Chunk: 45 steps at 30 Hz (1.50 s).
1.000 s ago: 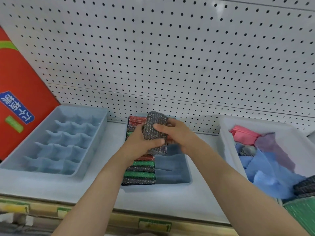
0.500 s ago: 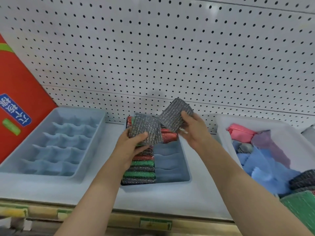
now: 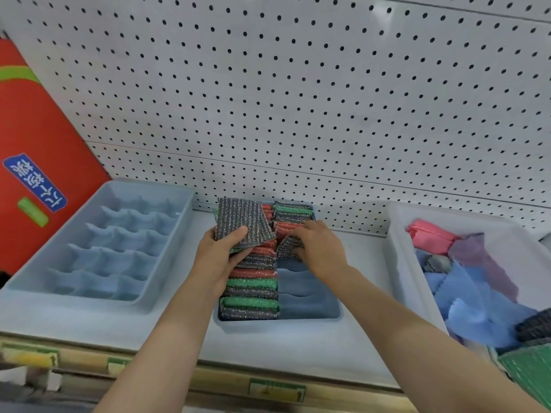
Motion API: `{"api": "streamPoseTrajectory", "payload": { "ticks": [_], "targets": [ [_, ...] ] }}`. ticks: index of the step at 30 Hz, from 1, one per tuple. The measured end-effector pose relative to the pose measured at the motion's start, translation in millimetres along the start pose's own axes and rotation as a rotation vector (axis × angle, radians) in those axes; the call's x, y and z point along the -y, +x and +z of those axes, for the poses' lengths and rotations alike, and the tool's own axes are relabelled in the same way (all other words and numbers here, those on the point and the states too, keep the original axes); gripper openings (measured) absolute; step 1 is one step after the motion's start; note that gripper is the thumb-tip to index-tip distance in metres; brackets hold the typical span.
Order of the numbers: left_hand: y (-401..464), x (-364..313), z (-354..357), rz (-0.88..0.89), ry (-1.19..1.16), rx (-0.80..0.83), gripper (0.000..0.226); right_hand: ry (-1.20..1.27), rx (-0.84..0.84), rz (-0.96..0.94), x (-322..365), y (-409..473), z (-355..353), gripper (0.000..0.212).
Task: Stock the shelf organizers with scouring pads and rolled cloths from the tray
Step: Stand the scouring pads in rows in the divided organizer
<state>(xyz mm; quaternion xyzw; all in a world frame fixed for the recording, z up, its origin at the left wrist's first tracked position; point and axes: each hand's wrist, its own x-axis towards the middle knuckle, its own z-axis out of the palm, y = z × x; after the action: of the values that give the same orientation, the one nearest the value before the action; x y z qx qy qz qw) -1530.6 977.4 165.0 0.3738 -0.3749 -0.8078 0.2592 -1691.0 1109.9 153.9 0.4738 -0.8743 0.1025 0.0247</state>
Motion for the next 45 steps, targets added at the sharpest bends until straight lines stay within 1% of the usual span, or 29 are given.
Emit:
{"api": "streamPoseTrajectory", "payload": {
  "ticks": [2,4,7,8,10,11,12,13,14,16,17,19,22,24,26,27,28,29,30,32,34,35,36,38,40,41,42,43,45],
  "targets": [
    [-0.2,-0.4,0.7,-0.005,0.023,0.007,0.045,0.070,-0.091,0.018,0.7,-2.6,6.8,0.038],
    [-0.5,-1.3,1.7,-0.004,0.051,0.017,0.047,0.106,-0.133,-0.010,3.0,-6.2,14.4,0.035],
    [-2.7,-2.9,4.1,0.005,0.104,0.030,0.047,0.038,-0.071,-0.100,-1.0,-8.4,26.5,0.030],
    [-4.0,-3.3,5.4,0.012,0.123,0.042,0.048,0.093,-0.066,-0.090,-2.5,-8.0,25.1,0.030],
    [-6.7,-3.7,8.5,0.030,0.165,0.077,0.055,0.384,-0.161,0.052,-0.2,-7.1,9.6,0.027],
    [-8.1,-3.4,10.7,0.040,0.195,0.099,0.060,0.571,-0.232,0.169,4.1,-7.5,-3.0,0.024],
    [-9.4,-2.5,13.5,0.050,0.229,0.126,0.065,0.761,-0.244,0.295,9.7,-7.7,-16.0,0.023],
    [-11.3,-1.4,17.3,0.061,0.266,0.159,0.070,0.943,-0.179,0.404,15.3,-7.8,-26.8,0.029],
    [-13.2,0.3,21.5,0.071,0.306,0.194,0.074,1.076,-0.065,0.475,19.6,-7.1,-34.1,0.039],
    [-17.4,4.2,30.2,0.101,0.394,0.260,0.076,1.174,0.131,0.522,22.5,-6.5,-38.1,0.057],
    [-20.2,5.4,34.1,0.114,0.429,0.286,0.074,1.215,0.170,0.532,21.5,-7.0,-38.3,0.057],
    [-25.3,5.6,39.2,0.110,0.427,0.311,0.066,1.394,0.178,0.572,15.9,-10.8,-40.9,0.042],
    [-25.6,4.6,38.8,0.059,0.250,0.241,0.045,1.761,0.162,0.609,9.3,-20.8,-47.6,0.022],
    [-24.9,5.0,38.6,0.037,0.173,0.195,0.033,1.833,0.157,0.585,7.4,-25.5,-49.9,0.019],
    [-23.6,6.9,37.9,0.021,0.099,0.127,0.027,1.777,0.042,0.611,3.9,-26.1,-51.5,0.016],
    [-23.1,6.8,36.3,0.014,0.048,0.074,0.028,1.681,-0.052,0.630,-0.3,-25.4,-52.2,0.015],
    [-22.1,6.4,33.6,0.010,0.001,0.019,0.029,1.498,-0.146,0.624,-6.4,-24.5,-52.2,0.017],
    [-20.9,5.6,29.5,0.012,-0.032,-0.028,0.031,1.254,-0.207,0.584,-11.8,-25.4,-53.1,0.019],
    [-19.6,5.3,24.7,0.014,-0.051,-0.062,0.032,1.026,-0.219,0.512,-16.1,-27.0,-52.3,0.022],
    [-17.6,5.5,16.8,0.012,-0.071,-0.092,0.032,0.686,-0.140,0.358,-16.9,-31.4,-47.9,0.028],
    [-17.4,6.6,14.2,0.004,-0.062,-0.093,0.032,0.421,-0.038,0.269,-8.2,-33.7,-42.1,0.033],
    [-18.0,7.0,14.4,0.003,-0.050,-0.089,0.032,0.334,-0.014,0.238,-2.5,-33.5,-39.3,0.033],
    [-18.4,7.3,14.4,0.002,-0.042,-0.083,0.032,0.287,-0.014,0.218,3.1,-32.2,-38.1,0.033],
    [-18.4,7.1,12.6,-0.001,-0.044,-0.075,0.033,0.269,-0.090,0.212,13.3,-29.1,-46.6,0.031],
    [-17.9,5.7,9.5,-0.007,-0.062,-0.073,0.034,0.363,-0.195,0.254,17.1,-26.4,-65.9,0.029],
    [-16.8,5.5,8.3,-0.006,-0.072,-0.075,0.035,0.412,-0.185,0.266,16.8,-25.3,-75.3,0.028],
    [-16.0,6.0,7.1,-0.003,-0.076,-0.077,0.035,0.423,-0.109,0.264,16.4,-25.0,-81.8,0.029],
    [-15.3,6.8,6.8,0.000,-0.074,-0.077,0.034,0.381,0.001,0.253,17.0,-24.7,-84.1,0.031],
    [-14.7,7.9,7.4,0.004,-0.057,-0.076,0.034,0.221,0.183,0.235,17.4,-22.7,-73.4,0.030]
  ]
}}
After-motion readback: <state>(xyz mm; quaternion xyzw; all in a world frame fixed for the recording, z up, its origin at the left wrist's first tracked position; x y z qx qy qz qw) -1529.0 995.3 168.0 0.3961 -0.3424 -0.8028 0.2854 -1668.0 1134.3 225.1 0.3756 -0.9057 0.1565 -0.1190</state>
